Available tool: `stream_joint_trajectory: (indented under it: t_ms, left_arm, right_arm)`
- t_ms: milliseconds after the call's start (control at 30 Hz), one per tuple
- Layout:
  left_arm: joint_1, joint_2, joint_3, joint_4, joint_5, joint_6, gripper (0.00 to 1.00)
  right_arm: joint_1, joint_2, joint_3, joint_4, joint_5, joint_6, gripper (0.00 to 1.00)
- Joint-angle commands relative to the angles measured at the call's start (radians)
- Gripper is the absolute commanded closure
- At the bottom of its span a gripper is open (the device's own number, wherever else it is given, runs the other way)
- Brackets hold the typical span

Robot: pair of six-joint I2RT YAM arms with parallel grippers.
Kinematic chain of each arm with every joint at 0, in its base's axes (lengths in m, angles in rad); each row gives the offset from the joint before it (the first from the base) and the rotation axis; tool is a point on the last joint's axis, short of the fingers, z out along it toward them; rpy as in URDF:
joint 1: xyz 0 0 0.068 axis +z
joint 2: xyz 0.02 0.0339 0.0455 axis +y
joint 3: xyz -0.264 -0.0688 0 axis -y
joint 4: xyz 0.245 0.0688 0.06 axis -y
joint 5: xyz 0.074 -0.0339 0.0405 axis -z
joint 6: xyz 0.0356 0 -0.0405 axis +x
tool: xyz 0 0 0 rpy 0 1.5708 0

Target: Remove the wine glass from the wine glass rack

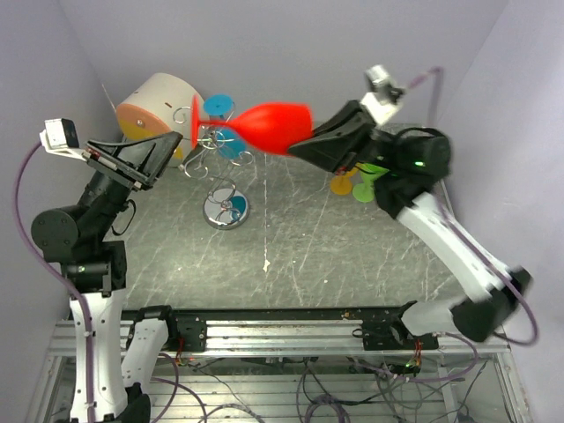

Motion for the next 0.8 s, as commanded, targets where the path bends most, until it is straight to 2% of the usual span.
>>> stream_joint_trajectory:
  t_ms: [0, 133, 267, 367, 633, 767]
  left_arm:
    - [-0.007, 0.028, 0.2, -0.508, -0.167, 0.453, 0.57]
    - [-0.007, 0.091, 0.33, -0.666, -0.278, 0.642, 0.57]
    - [-0.007, 0.193, 0.434, -0.764, -0.282, 0.76, 0.58]
    - [-0.007, 0.257, 0.474, -0.801, -0.246, 0.805, 0.58]
    - [-0.008, 0.329, 0.512, -0.835, -0.265, 0.863, 0.58]
    - [-0.008, 0.375, 0.535, -0.845, -0.233, 0.872, 0.59]
  right_arm:
    - [0.002, -0.154, 0.106, -0.815, 0.48, -0.539, 1.0]
    - [0.003, -0.161, 0.172, -1.131, 0.759, -0.567, 1.0]
    - [0.003, -0.134, 0.208, -1.39, 1.03, -0.534, 1.0]
    - [0.002, -0.119, 0.196, -1.509, 1.145, -0.523, 1.0]
    - [0.001, -0.022, 0.183, -1.686, 1.191, -0.52, 1.0]
    - [-0.015, 0.067, 0.132, -1.684, 1.171, -0.555, 1.0]
